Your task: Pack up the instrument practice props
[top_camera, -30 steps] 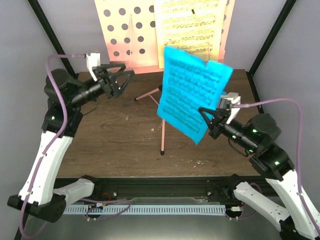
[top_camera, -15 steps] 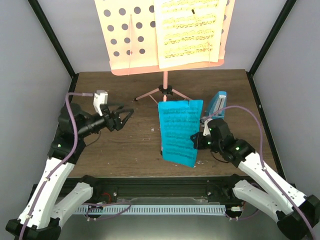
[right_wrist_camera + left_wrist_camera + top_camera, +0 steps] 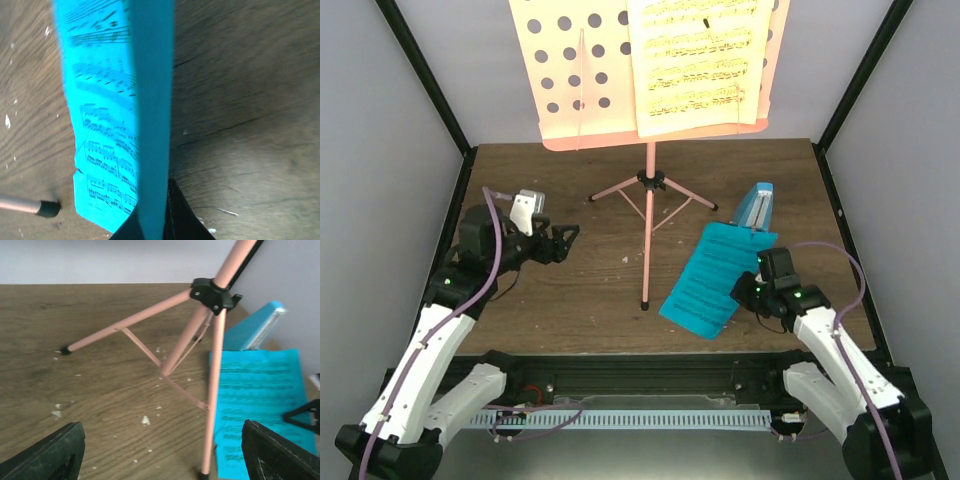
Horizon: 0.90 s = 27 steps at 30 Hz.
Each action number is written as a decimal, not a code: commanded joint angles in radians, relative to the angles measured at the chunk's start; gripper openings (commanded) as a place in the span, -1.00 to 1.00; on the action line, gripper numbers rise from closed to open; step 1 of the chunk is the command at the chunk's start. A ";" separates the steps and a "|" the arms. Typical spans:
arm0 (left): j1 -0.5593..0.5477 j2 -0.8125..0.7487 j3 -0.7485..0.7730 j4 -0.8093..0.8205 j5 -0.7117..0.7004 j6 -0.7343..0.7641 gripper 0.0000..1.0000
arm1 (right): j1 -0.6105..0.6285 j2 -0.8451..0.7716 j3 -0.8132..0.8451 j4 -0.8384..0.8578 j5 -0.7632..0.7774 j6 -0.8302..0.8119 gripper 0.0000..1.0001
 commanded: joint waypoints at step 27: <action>0.004 -0.084 -0.169 0.158 -0.293 0.147 0.75 | -0.110 -0.351 -0.059 -0.292 0.203 0.931 -0.99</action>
